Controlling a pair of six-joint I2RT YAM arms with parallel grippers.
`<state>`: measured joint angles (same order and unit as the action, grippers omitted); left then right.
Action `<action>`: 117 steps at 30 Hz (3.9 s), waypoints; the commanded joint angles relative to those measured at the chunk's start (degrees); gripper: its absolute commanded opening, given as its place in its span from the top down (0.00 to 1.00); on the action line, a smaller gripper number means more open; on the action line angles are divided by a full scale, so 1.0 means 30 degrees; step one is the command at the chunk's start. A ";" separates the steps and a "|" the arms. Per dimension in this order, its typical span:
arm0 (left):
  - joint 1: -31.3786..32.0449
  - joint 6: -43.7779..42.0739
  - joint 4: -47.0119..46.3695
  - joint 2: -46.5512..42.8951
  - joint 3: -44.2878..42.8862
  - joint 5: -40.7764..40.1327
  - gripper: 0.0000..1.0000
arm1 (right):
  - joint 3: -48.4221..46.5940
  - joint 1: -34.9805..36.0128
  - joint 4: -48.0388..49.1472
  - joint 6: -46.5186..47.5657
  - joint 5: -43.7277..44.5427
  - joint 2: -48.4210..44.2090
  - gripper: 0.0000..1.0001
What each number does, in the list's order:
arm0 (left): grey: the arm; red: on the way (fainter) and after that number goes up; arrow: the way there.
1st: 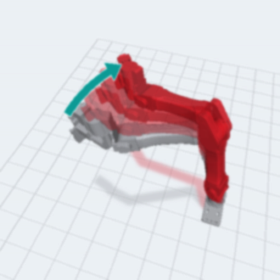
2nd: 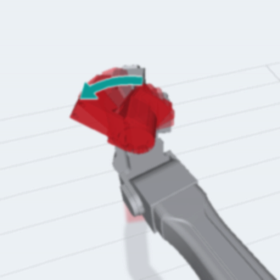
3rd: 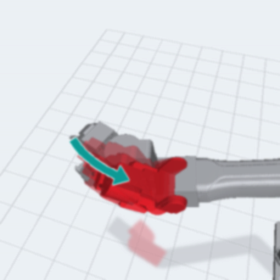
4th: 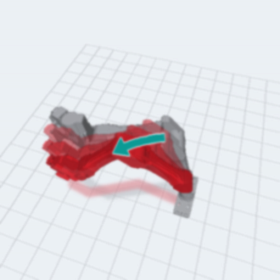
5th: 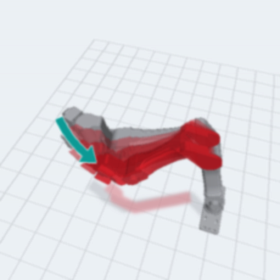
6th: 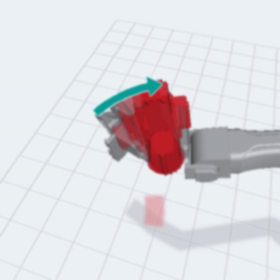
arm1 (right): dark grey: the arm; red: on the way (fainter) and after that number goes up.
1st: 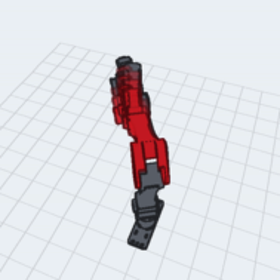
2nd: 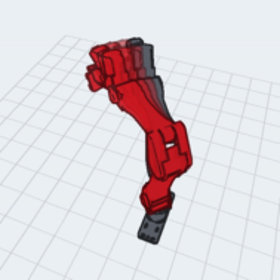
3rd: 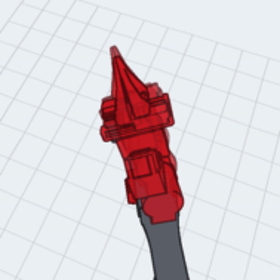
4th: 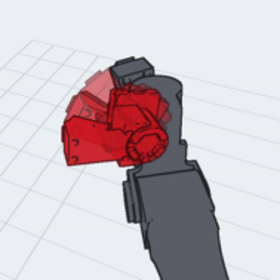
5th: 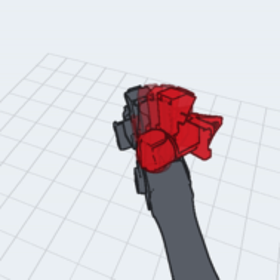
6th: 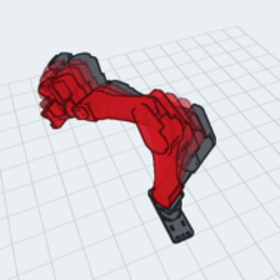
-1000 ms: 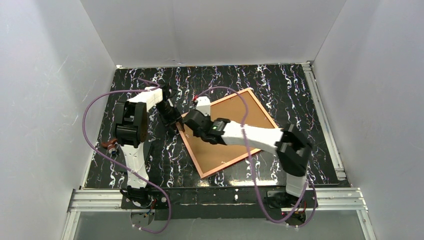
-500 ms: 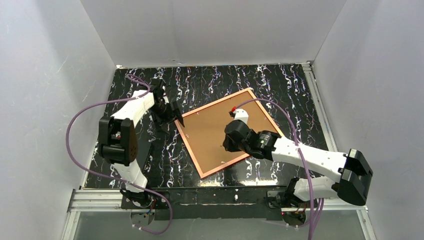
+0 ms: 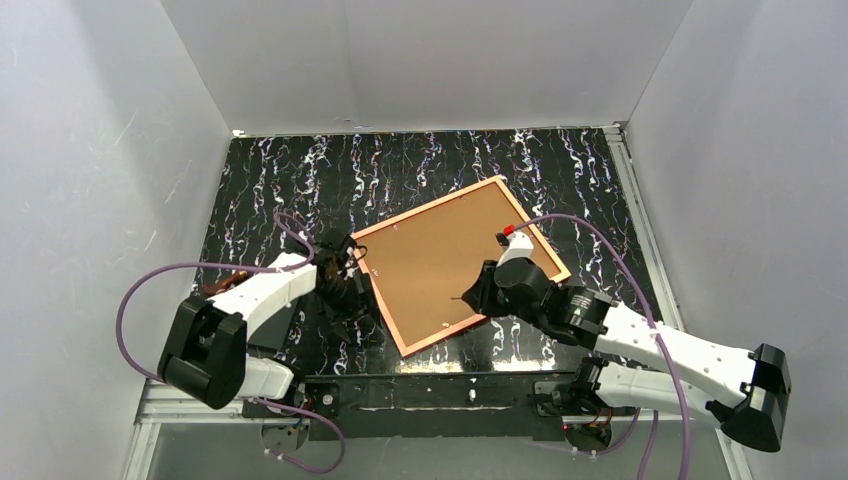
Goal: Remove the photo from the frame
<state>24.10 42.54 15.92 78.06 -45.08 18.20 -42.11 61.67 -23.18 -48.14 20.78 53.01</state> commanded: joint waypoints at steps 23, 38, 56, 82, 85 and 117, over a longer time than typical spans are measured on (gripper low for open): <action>0.6558 0.8527 -0.2746 0.1809 0.1572 -0.5774 0.33 | 0.3374 0.0063 0.2621 -0.1258 -0.1109 -0.3767 0.99; 0.7174 0.2799 0.0786 0.2757 -0.0745 -0.7220 0.82 | 0.3599 0.0067 0.2209 -0.1413 -0.0945 -0.3946 0.99; 0.0901 -1.3852 0.9576 1.2664 -1.2941 -0.5654 1.00 | 0.3573 0.0113 0.3130 -0.0549 -0.1706 -0.1498 0.99; -0.1138 0.5833 0.2855 -0.1560 -0.1705 -0.4324 0.02 | 0.3098 0.0079 0.2475 -0.0027 -0.1093 -0.2228 0.99; -0.0219 0.7759 0.3046 -0.1497 -0.1114 -0.5161 0.02 | 0.3462 0.0091 0.2778 -0.0178 -0.1203 -0.2445 0.99; 0.2543 1.7115 -0.1591 0.2646 0.1149 -0.6801 0.57 | 0.3791 0.0090 0.2085 -0.0440 -0.0831 -0.3023 0.99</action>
<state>30.98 93.84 4.51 83.57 -43.97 -0.40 -30.92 61.69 -18.00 -49.32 17.50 44.25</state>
